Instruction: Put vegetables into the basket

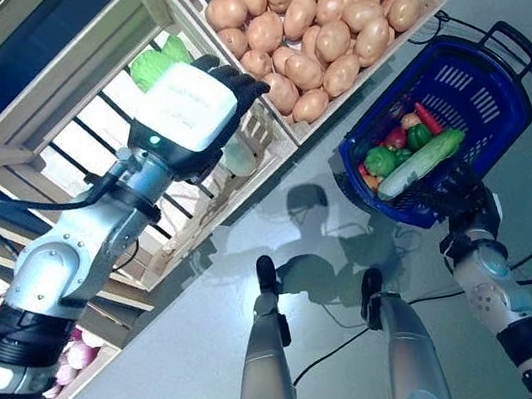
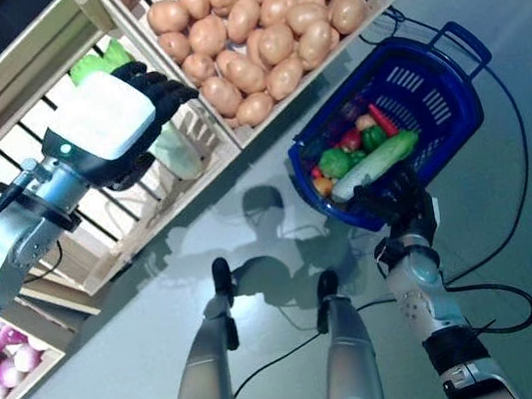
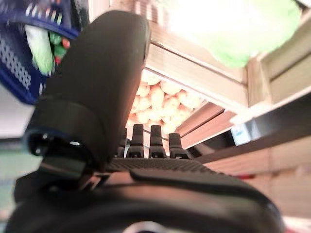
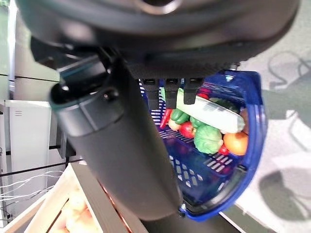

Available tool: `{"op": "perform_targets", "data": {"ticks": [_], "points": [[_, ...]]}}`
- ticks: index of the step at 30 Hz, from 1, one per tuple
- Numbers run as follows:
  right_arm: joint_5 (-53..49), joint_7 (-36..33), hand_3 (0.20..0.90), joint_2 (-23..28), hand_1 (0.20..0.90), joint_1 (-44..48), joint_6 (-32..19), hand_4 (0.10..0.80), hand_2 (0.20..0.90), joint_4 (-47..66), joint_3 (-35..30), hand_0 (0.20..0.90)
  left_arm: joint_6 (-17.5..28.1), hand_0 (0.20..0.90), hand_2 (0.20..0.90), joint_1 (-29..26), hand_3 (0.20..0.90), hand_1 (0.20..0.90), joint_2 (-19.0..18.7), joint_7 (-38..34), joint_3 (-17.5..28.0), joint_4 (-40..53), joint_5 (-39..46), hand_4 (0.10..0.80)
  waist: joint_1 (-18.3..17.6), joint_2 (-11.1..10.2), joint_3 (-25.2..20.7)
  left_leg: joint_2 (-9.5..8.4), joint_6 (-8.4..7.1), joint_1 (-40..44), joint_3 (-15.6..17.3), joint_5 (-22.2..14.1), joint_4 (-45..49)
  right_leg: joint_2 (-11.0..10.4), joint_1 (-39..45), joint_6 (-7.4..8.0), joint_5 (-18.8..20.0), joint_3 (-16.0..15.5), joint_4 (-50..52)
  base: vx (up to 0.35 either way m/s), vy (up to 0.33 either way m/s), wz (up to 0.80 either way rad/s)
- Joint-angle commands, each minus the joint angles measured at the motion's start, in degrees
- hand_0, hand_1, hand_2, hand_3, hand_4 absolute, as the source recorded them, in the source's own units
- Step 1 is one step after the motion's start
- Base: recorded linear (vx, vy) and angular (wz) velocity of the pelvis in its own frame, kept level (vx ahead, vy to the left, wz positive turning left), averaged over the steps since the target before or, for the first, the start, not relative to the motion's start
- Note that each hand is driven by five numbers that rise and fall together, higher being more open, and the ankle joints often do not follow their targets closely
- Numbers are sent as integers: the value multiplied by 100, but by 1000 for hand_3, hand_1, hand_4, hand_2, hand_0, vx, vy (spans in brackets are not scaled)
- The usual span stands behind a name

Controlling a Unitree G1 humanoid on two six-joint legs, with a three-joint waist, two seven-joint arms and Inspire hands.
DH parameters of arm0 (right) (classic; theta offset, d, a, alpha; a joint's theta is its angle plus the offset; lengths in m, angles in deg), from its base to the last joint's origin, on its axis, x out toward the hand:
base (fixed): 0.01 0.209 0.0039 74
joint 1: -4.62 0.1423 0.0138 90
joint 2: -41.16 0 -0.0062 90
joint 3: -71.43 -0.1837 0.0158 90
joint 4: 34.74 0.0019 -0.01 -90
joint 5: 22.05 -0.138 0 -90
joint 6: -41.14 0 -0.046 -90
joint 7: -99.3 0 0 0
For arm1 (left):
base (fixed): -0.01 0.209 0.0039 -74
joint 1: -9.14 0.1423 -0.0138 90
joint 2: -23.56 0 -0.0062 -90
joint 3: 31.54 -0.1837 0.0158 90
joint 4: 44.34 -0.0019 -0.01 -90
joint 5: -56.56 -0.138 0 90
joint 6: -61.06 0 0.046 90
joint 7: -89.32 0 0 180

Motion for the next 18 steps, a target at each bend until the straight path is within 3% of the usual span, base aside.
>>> {"op": "perform_targets", "data": {"ticks": [1, 6, 10, 14, 18], "points": [[-103, 355, 900, 325, 900, 223, -726, 800, 900, 881, -139, 900, -179, 900, 900, -981, 900, 900, -282, 183, -41, 557, -430, 800, -260, -24, -2, -106, 45, -22, 465, -788, 695, 257, 451, -240, 947, -150, -1291, -21, 62, -5], [-179, 475, 900, 381, 900, 307, -876, 800, 900, 980, -66, 900, -244, 900, 900, -1390, 900, 900, -434, 414, -666, 101, -663, 800, -325, -28, -2, -56, 32, -52, 546, -732, 612, 236, 365, -212, 959, -131, -1289, -17, 43, -4], [-86, 430, 900, 428, 900, 350, -874, 800, 900, 1046, -42, 900, -358, 900, 900, -1413, 900, 900, -546, 826, -1001, -241, -562, 800, -325, -35, -2, -45, 19, -36, 566, -681, 516, 236, 384, -191, 990, -131, -1374, -12, 8, -3], [-58, 359, 900, 433, 900, 339, -854, 800, 900, 1062, -26, 900, -488, 900, 900, -1210, 900, 900, -590, 1617, -1128, -377, -443, 800, -290, -51, -2, -50, 17, 2, 539, -638, 438, 236, 460, -169, 1041, -170, -1490, 0, 0, 0], [-59, 228, 900, 526, 900, 460, -841, 800, 900, 1067, -25, 900, -668, 900, 900, -1133, 900, 900, -559, 1775, -1149, -365, -523, 800, -271, -42, -2, -38, 19, -37, 534, -572, 381, 230, 438, -177, 1105, -199, -1558, -26, -10, 3]]}}
